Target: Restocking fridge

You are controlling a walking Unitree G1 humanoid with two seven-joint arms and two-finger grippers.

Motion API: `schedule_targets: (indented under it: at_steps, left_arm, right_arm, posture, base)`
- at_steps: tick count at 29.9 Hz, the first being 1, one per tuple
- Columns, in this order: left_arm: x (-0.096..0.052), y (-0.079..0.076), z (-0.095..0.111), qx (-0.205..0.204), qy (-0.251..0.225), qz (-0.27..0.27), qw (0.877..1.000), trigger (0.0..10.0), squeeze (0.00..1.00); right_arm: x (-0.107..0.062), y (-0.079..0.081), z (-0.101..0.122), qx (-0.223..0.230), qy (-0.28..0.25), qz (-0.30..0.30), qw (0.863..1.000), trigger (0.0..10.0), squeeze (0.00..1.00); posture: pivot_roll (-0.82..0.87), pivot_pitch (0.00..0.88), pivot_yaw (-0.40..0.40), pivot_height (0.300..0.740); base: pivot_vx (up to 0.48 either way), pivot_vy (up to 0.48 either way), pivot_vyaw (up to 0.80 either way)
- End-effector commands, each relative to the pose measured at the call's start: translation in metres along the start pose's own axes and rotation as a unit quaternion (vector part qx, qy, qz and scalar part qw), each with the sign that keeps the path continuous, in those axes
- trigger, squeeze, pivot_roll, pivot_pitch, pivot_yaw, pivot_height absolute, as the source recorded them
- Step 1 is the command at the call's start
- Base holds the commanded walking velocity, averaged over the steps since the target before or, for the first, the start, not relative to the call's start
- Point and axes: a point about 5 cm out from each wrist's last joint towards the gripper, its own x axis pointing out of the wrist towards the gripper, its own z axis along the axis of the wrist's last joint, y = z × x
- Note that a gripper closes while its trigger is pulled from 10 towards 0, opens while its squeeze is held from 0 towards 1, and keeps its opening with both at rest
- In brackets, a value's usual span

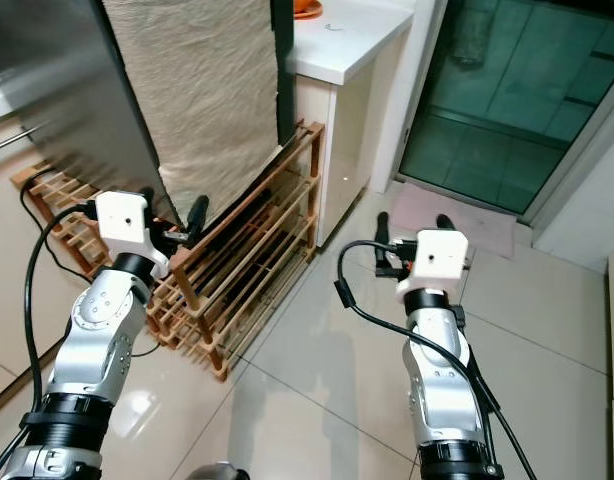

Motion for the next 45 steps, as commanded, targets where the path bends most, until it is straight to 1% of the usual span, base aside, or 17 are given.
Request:
schedule_targets:
  at_steps: [1,4,8,16,17,20,24,26,30,33,34,35,40,45]
  left_arm:
    - [-0.001,-0.002,0.003,-0.004,-0.006,0.002,1.0,10.0,0.0]
    - [-0.001,-0.004,0.005,-0.004,-0.012,0.001,1.0,10.0,0.0]
    - [-0.002,-0.007,0.007,-0.014,-0.016,-0.002,1.0,10.0,0.0]
    - [-0.004,-0.007,0.008,-0.033,-0.017,0.016,0.999,10.0,0.0]
    - [-0.003,-0.006,0.008,-0.041,-0.015,0.02,0.999,10.0,0.0]
    - [-0.003,-0.005,0.009,-0.044,-0.014,0.024,0.999,10.0,0.0]
    - [-0.001,-0.005,0.011,-0.037,-0.018,0.021,0.999,10.0,0.0]
    - [0.001,-0.008,0.01,-0.011,-0.013,0.007,1.0,10.0,0.0]
    - [0.006,-0.013,0.009,0.011,-0.005,-0.004,1.0,10.0,0.0]
    - [0.006,-0.014,0.012,0.012,-0.013,-0.012,1.0,10.0,0.0]
    - [0.007,-0.015,0.014,0.006,-0.018,-0.016,1.0,10.0,0.0]
    - [0.007,-0.016,0.015,0.001,-0.022,-0.017,1.0,10.0,0.0]
    - [0.01,-0.02,0.018,0.006,-0.028,-0.029,0.999,10.0,0.0]
    - [0.01,-0.02,0.019,0.008,-0.029,-0.03,0.999,10.0,0.0]
  right_arm:
    - [0.002,-0.001,0.006,0.001,-0.012,-0.001,1.0,10.0,0.0]
    - [0.003,0.0,0.007,-0.001,-0.015,0.007,1.0,10.0,0.0]
    - [0.006,0.003,0.003,0.0,0.004,0.013,1.0,10.0,0.0]
    - [0.006,0.008,-0.002,-0.005,0.015,0.026,1.0,10.0,0.0]
    - [0.006,0.008,-0.003,-0.006,0.017,0.028,0.999,10.0,0.0]
    - [0.005,0.008,-0.005,-0.007,0.021,0.03,0.999,10.0,0.0]
    - [0.005,0.008,-0.006,-0.007,0.025,0.032,0.999,10.0,0.0]
    - [0.005,0.008,-0.007,-0.008,0.026,0.033,0.999,10.0,0.0]
    - [0.005,0.008,-0.008,-0.008,0.029,0.033,0.999,10.0,0.0]
    - [0.005,0.009,-0.008,-0.008,0.029,0.034,0.999,10.0,0.0]
    - [0.005,0.009,-0.008,-0.007,0.03,0.034,0.999,10.0,0.0]
    - [0.005,0.009,-0.009,-0.007,0.03,0.034,0.999,10.0,0.0]
    - [0.005,0.01,-0.009,-0.007,0.031,0.034,0.999,10.0,0.0]
    - [0.004,0.01,-0.01,-0.007,0.032,0.033,0.999,10.0,0.0]
  posture:
    - [-0.03,0.0,-0.001,0.74]
    - [-0.03,0.0,-0.003,0.74]
    - [-0.03,0.0,-0.006,0.74]
    - [-0.03,0.0,-0.007,0.74]
    - [-0.03,0.0,-0.007,0.74]
    - [-0.03,0.0,-0.008,0.74]
    - [-0.03,0.0,-0.007,0.74]
    - [-0.03,0.0,-0.008,0.74]
    - [-0.03,0.0,-0.008,0.74]
    - [-0.03,0.0,-0.004,0.74]
    - [-0.03,0.0,-0.003,0.74]
    - [-0.03,0.0,-0.001,0.74]
    - [-0.04,0.0,0.002,0.74]
    - [-0.04,0.0,0.005,0.74]
  base:
    - [0.0,0.0,0.41]
    - [0.0,0.0,0.42]
    - [0.073,0.0,0.13]
    - [0.365,0.308,0.0]
    - [0.0,0.461,0.0]
    - [0.0,0.468,0.0]
    - [0.0,0.48,0.0]
    - [0.0,0.48,0.0]
    - [0.0,0.0,0.0]
    - [0.0,0.0,0.0]
    - [0.0,0.0,0.0]
    - [0.352,0.0,0.0]
    - [0.395,-0.202,0.0]
    - [0.414,-0.144,0.0]
